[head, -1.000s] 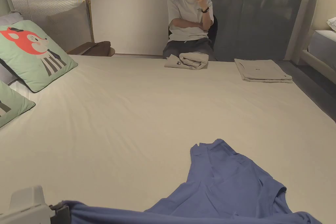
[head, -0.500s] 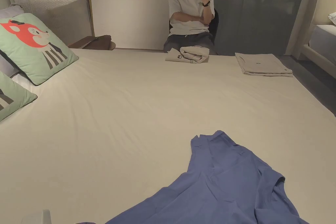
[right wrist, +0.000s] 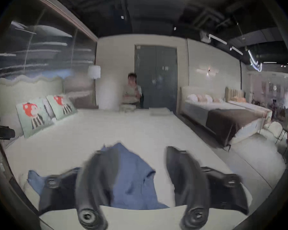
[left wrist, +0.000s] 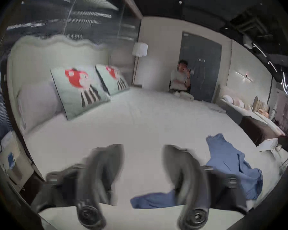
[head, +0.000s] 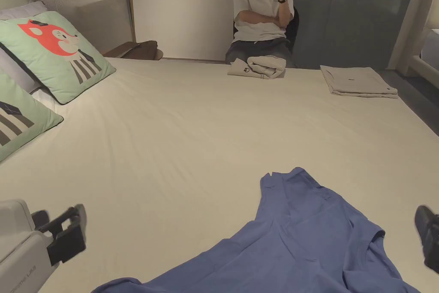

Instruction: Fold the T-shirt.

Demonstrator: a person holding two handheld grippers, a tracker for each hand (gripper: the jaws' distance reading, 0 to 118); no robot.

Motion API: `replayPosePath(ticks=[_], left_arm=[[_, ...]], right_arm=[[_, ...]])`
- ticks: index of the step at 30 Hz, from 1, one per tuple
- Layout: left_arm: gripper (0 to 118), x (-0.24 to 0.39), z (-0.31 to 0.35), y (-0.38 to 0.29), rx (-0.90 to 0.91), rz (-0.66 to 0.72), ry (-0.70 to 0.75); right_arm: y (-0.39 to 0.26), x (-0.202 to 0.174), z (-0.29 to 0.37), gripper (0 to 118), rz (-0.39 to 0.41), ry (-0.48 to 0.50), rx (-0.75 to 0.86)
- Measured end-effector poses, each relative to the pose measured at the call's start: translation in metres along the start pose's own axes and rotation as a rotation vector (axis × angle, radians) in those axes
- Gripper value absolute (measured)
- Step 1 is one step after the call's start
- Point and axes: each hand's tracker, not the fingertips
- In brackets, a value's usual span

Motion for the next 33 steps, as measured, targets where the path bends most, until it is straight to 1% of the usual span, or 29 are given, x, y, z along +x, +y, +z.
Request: replayPosePath(ticks=[1,2,3,4,5,7,10,12,13,14,15,16,17,18,19,21,23,25,28,29,30,31,33], left_arm=[[13,0.001,0.004,0.002,0.024,0.003,-0.003],[9,0.001,0.006,0.002,0.027,0.002,-0.001],[3,0.002,0.008,0.003,0.027,0.001,-0.001],[2,0.001,0.009,0.003,0.022,0.002,-0.006],[1,0.001,0.011,0.003,0.013,0.004,-0.017],[1,-0.002,0.011,0.001,-0.014,0.026,-0.03],[1,-0.006,0.008,-0.007,-0.054,0.04,-0.025],[1,-0.013,-0.003,-0.015,-0.121,0.049,-0.014],[3,-0.017,-0.007,-0.021,-0.14,0.069,-0.014],[10,-0.02,-0.013,-0.027,-0.173,0.078,-0.013],[23,-0.024,-0.022,-0.034,-0.222,0.073,-0.006],[50,-0.027,-0.029,-0.044,-0.261,0.074,0.005],[71,-0.029,-0.037,-0.053,-0.303,0.075,0.012],[87,-0.031,-0.044,-0.062,-0.352,0.078,0.015],[101,-0.034,-0.053,-0.073,-0.394,0.09,0.018],[102,-0.037,-0.064,-0.09,-0.455,0.094,0.008],[102,-0.038,-0.078,-0.107,-0.504,0.076,0.043],[101,-0.038,-0.088,-0.119,-0.526,0.067,0.049],[91,-0.035,-0.096,-0.129,-0.549,0.08,0.058],[84,-0.031,-0.096,-0.129,-0.538,0.057,0.086],[74,-0.027,-0.095,-0.127,-0.529,0.04,0.091],[74,-0.022,-0.091,-0.125,-0.523,0.036,0.077],[65,-0.013,-0.093,-0.123,-0.531,0.023,0.069]], right_arm=[[0.003,-0.003,-0.002,22,-0.006,0.011,0.007],[0.007,-0.007,-0.005,17,-0.008,0.009,0.005],[0.008,-0.01,-0.007,9,-0.017,0.01,0.018],[0.01,-0.012,-0.009,2,-0.018,0.02,0.022],[0.011,-0.014,-0.011,1,-0.022,0.032,0.021],[0.011,-0.019,-0.015,0,-0.026,0.05,0.016],[0.009,-0.026,-0.02,0,-0.009,0.07,0.007],[0.007,-0.028,-0.022,0,-0.006,0.08,-0.002],[0.006,-0.029,-0.023,0,-0.01,0.088,-0.01],[0.004,-0.03,-0.024,0,-0.012,0.091,-0.017],[0.002,-0.031,-0.024,0,-0.013,0.091,-0.02],[0.0,-0.031,-0.025,0,-0.013,0.094,-0.027],[-0.001,-0.031,-0.025,0,-0.013,0.099,-0.034],[-0.003,-0.031,-0.026,0,-0.01,0.103,-0.04],[-0.005,-0.032,-0.026,0,-0.005,0.105,-0.044],[-0.006,-0.032,-0.026,0,0.003,0.114,-0.052],[-0.009,-0.032,-0.026,0,0.005,0.116,-0.061],[-0.01,-0.031,-0.028,0,0.003,0.112,-0.07],[-0.017,-0.025,-0.032,0,-0.004,0.109,-0.083],[-0.018,-0.024,-0.033,0,-0.002,0.107,-0.089],[-0.02,-0.024,-0.033,0,0.0,0.104,-0.091],[-0.021,-0.023,-0.035,0,0.0,0.103,-0.094],[-0.023,-0.021,-0.039,0,-0.004,0.1,-0.102]])
